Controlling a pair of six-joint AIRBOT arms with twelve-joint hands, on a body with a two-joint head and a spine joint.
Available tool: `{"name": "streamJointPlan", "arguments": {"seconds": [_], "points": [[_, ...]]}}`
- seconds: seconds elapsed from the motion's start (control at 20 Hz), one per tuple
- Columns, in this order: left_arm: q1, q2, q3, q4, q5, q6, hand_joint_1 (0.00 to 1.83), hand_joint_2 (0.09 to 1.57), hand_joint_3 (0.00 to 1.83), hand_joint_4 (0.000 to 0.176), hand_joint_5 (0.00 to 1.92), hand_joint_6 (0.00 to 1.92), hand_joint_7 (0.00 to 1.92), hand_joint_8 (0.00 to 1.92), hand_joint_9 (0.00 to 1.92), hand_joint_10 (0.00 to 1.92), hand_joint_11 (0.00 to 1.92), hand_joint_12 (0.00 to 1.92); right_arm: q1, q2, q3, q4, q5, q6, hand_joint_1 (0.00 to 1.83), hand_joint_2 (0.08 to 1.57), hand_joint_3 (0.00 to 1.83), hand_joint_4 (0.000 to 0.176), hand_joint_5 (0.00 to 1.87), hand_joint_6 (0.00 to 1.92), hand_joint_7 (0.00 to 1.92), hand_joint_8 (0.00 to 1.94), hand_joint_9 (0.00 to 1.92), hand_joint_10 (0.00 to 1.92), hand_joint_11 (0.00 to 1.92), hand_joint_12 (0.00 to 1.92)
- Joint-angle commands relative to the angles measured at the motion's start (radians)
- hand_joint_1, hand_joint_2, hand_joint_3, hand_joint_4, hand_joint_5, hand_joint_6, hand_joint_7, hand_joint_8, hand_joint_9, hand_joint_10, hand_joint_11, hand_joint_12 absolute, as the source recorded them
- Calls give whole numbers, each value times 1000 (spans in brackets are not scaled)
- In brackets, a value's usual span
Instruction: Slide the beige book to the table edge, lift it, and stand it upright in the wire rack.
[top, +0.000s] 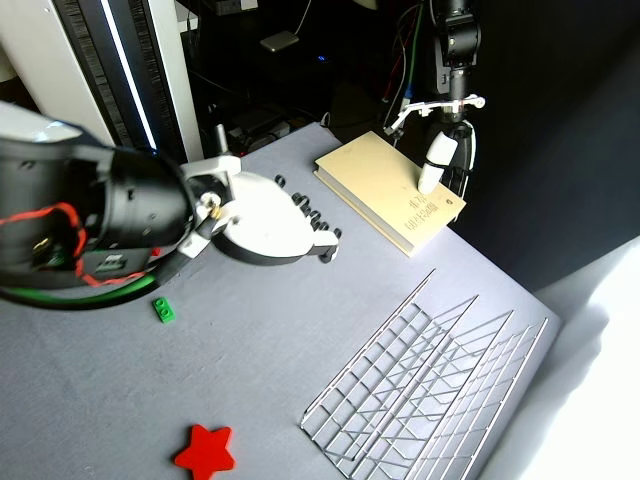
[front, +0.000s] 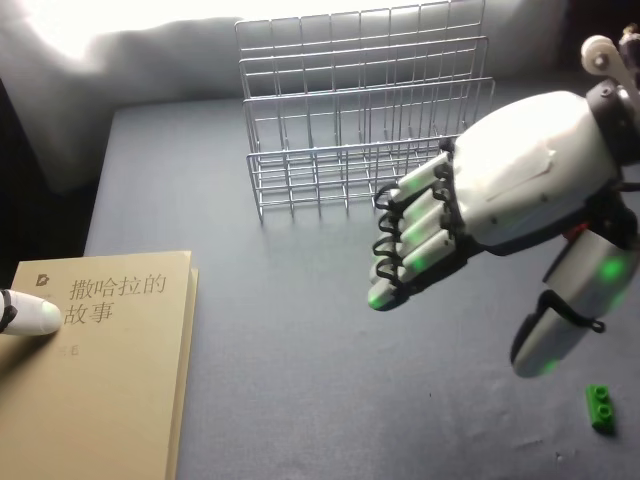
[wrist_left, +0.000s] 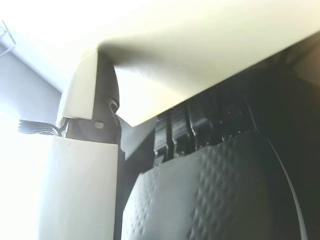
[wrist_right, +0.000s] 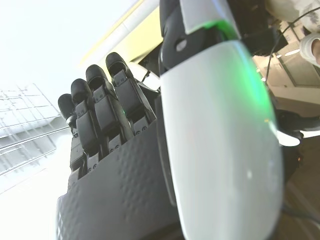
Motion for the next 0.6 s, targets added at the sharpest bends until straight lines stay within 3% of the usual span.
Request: {"name": "streamJointPlan", "arguments": {"seconds": [0.0,0.05,0.1,0.15,0.2,0.3,0.35,0.4,0.55], "points": [[2,0,6,-1,-47,-5,1439,1227,1,0,620,11,705,11,742,25,368,876,3,11,-1,91,4,-8,211,1055,0,0,227,3,245,4,251,4,0,693],[3,0,6,-1,-48,-7,1567,1186,0,0,709,14,793,14,702,1153,449,916,1,19,-1,91,17,-11,214,1053,0,0,233,5,251,5,254,4,0,690],[3,0,7,-1,-48,-7,1484,1212,0,0,605,1311,725,1262,817,1270,636,1730,0,28,-1,91,27,-12,198,1048,0,0,245,5,268,6,269,6,0,742],[3,0,8,-1,-48,-7,1484,1212,0,0,605,1311,725,1262,817,1270,636,1730,0,36,-1,91,34,-15,198,1048,0,0,245,5,268,6,269,6,0,742],[3,0,8,-1,-48,-8,1483,1203,0,0,719,1158,687,1401,776,1303,666,1714,0,42,0,91,38,-16,221,1044,0,0,255,8,276,8,274,7,0,749],[3,0,11,-1,-52,-10,1489,1153,0,0,872,989,765,1289,817,1226,820,1554,1,59,0,96,48,-21,223,1047,0,0,252,2,271,3,276,1,0,778],[3,0,13,-1,-55,-12,1492,1124,0,0,932,982,820,1179,868,1116,847,1498,0,69,0,108,55,-33,240,1047,0,0,248,1,267,2,277,2,0,781],[3,0,15,-1,-57,-12,1485,1169,4,0,815,1164,736,1247,786,1219,733,1575,0,75,0,112,58,-35,233,1051,2,0,256,4,274,4,279,2,0,783],[1,3,25,0,-76,-11,1482,1180,0,0,786,1221,724,1245,768,1231,712,1583,1,100,-1,117,70,-34,212,1055,2,0,256,1,267,1,269,1,0,761]]}}
